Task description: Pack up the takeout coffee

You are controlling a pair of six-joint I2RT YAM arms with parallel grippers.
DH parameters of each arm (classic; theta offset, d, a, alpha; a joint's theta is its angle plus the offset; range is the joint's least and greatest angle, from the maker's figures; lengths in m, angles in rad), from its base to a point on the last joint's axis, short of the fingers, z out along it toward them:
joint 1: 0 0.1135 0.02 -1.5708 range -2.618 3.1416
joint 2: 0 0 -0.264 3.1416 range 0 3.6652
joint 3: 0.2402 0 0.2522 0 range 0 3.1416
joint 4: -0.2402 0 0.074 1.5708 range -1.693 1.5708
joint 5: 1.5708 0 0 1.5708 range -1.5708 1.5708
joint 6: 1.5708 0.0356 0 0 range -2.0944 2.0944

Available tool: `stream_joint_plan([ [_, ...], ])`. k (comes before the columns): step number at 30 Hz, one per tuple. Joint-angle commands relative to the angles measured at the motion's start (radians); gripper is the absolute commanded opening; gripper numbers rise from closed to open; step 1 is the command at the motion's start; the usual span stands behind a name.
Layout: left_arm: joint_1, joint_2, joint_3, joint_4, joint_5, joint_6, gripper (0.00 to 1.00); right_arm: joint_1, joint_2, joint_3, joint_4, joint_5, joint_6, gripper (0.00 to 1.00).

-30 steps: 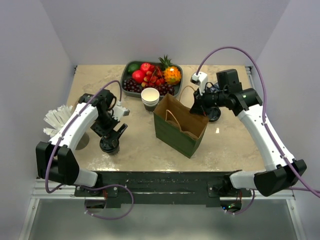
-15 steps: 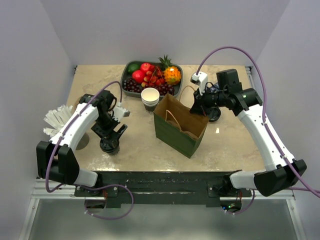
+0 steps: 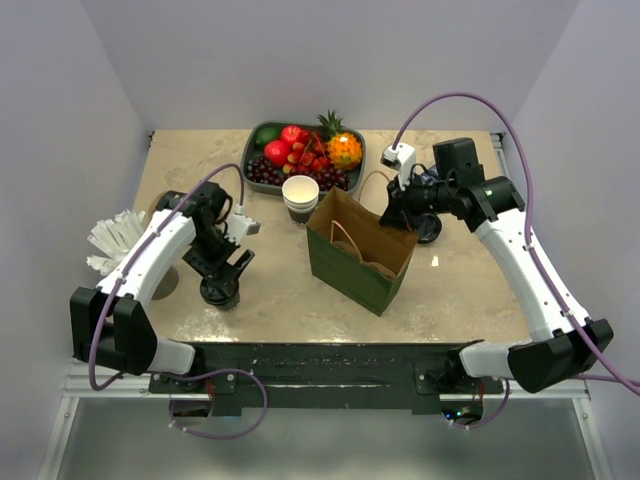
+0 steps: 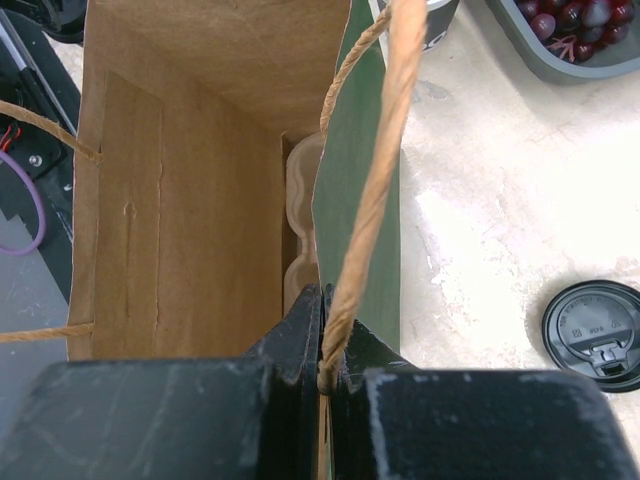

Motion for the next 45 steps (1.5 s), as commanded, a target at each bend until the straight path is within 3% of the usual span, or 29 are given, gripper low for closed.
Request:
stream_joint_plan([
  [1,0.001,-0.023,-0.024,0.022,0.007,0.030,0.92,-0.002,-0.027,0.019,0.031,-0.008,-0.001,0.00],
  [19,-0.065,-0.087,-0.033,0.077,-0.054,0.071,0.92,-0.002,-0.017,0.022,0.036,-0.011,0.002,0.00],
  [23,-0.067,-0.086,-0.054,0.076,-0.039,0.079,0.81,-0.002,-0.016,0.026,0.036,-0.008,0.003,0.00],
  [29,-0.067,-0.095,-0.042,0.074,-0.013,0.100,0.72,-0.002,-0.022,0.025,0.036,-0.004,0.003,0.00],
  [38,-0.067,-0.097,-0.051,0.085,-0.014,0.106,0.73,-0.002,-0.017,0.033,0.043,-0.004,0.012,0.00],
  [45,-0.067,-0.107,0.033,0.076,0.032,0.132,0.72,-0.003,-0.022,0.034,0.040,0.009,0.011,0.00],
])
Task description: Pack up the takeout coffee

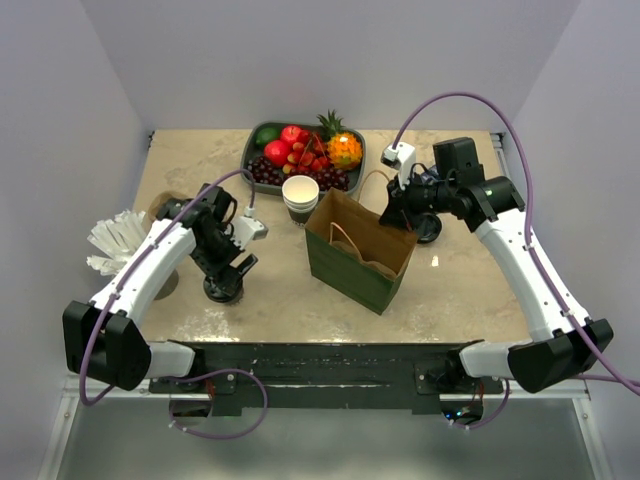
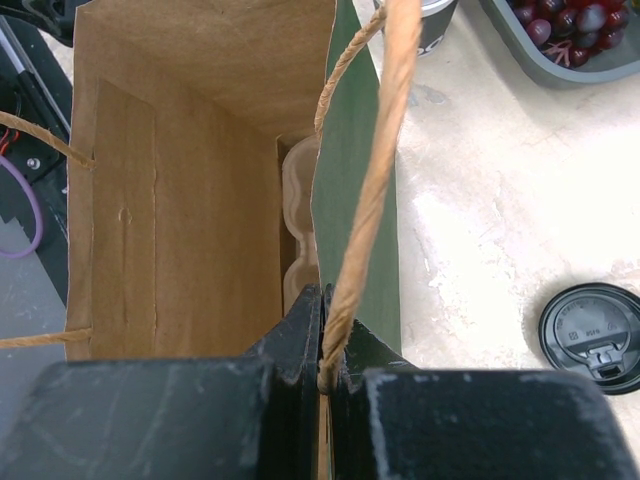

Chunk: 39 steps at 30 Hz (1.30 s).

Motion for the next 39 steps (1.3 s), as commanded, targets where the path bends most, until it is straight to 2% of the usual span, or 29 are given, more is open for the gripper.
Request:
stream_joint_plan([
  [1,-0.004,-0.035,0.079,0.011,0.055,0.037,0.71,-0.002,-0.020,0.037,0.034,0.015,0.011,0.00],
  [6,-0.006,-0.039,0.140,0.001,0.120,0.053,0.69,-0.002,-0.007,0.094,0.034,0.058,0.002,0.00],
  [11,-0.006,-0.062,0.214,-0.024,0.251,0.109,0.66,-0.003,-0.002,0.172,-0.025,0.136,-0.056,0.00],
  [16,-0.006,-0.111,0.224,0.001,0.360,0.155,0.58,-0.003,-0.027,0.187,-0.042,0.210,-0.098,0.00],
  [17,-0.006,-0.114,0.221,0.005,0.377,0.162,0.54,-0.003,-0.036,0.177,-0.039,0.224,-0.101,0.00],
  [18,-0.006,-0.117,0.218,0.013,0.400,0.159,0.44,-0.002,-0.042,0.171,-0.037,0.227,-0.105,0.00],
  [22,-0.006,-0.117,0.211,0.024,0.440,0.177,0.15,-0.003,-0.054,0.154,-0.052,0.228,-0.117,0.00],
  [23,-0.006,-0.117,0.214,0.031,0.445,0.177,0.01,-0.002,-0.065,0.151,-0.058,0.225,-0.127,0.00],
  [27,-0.006,-0.124,0.270,0.040,0.494,0.201,0.00,0.000,-0.102,0.115,-0.081,0.216,-0.197,0.00],
  [29,-0.006,-0.139,0.325,0.095,0.511,0.189,0.00,0.003,-0.122,0.070,-0.082,0.215,-0.217,0.00],
  [35,-0.006,-0.121,0.540,0.221,0.554,0.134,0.00,0.049,-0.169,0.019,-0.089,0.227,-0.251,0.00],
  [39,-0.014,-0.066,0.638,0.316,0.661,0.039,0.00,0.061,-0.177,0.013,-0.081,0.224,-0.223,0.00],
])
